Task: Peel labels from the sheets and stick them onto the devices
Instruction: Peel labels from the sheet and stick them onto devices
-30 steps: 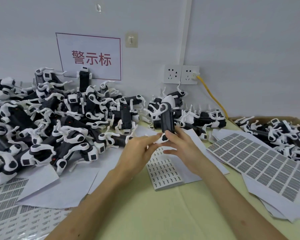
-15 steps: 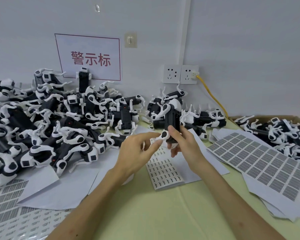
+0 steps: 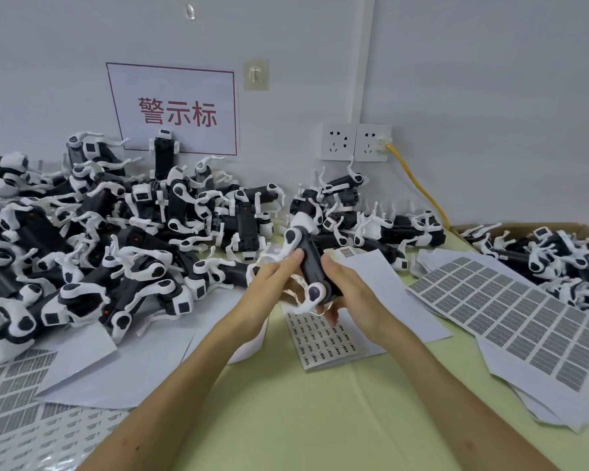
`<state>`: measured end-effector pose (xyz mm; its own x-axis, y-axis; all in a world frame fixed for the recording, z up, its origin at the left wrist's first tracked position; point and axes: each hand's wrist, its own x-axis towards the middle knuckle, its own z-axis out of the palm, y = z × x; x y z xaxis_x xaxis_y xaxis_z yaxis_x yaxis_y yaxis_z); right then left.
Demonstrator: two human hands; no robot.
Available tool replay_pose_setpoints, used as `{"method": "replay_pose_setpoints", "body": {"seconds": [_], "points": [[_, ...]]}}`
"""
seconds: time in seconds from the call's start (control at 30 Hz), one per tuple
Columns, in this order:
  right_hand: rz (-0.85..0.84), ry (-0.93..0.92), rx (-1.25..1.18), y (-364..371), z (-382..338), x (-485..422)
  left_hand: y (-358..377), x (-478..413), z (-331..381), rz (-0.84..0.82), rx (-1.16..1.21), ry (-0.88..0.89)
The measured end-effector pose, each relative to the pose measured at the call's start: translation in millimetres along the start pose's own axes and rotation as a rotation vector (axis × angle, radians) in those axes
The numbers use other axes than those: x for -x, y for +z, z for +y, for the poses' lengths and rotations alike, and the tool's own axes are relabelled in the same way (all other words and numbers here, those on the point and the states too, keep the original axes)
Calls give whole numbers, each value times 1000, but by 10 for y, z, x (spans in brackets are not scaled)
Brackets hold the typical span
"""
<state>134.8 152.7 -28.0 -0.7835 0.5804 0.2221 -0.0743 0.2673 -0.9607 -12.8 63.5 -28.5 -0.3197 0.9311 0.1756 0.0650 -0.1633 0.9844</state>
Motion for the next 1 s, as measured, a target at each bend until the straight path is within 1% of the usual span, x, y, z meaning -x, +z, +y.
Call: {"method": "replay_pose_setpoints", "body": {"seconds": [0.07,0.17,0.23,0.33,0.4,0.5,0.57,0.63,0.7,0.73,0.77,0.83,0.87,0.93,1.0], "points": [[-18,-5,29,7,-8,10,9,16,16,25,66,-22],[-15,3,66,2,-23,17,7,12,14,1,80,-3],[-14,9,72,-7,-41,21,6,17,26,-26,68,7],[-19,29,28,-42,-57,35,6,32,38,-94,-21,57],[-53,50,-4,-80,-47,35,-13,43,45,-134,-53,75],[-81,88,3,-119,0,11,-47,57,51,-162,-49,46],[-73,123,-33,-119,21,-12,-48,65,56,-138,21,20],[-67,113,-48,-104,34,-52,-55,56,80,-83,122,14],[22,80,-64,-93,48,-81,-93,31,111,-28,201,-3],[99,59,-39,-100,62,-90,-125,23,129,12,232,-23],[184,30,50,-120,84,-99,-162,18,151,55,270,-45],[333,7,351,-183,155,-121,-256,-11,149,107,372,-88],[366,44,458,-212,191,-127,-289,-21,144,118,404,-119],[346,169,518,-225,232,-116,-307,-25,136,118,401,-176],[256,246,519,-197,254,-108,-292,-31,117,123,366,-183]]}}
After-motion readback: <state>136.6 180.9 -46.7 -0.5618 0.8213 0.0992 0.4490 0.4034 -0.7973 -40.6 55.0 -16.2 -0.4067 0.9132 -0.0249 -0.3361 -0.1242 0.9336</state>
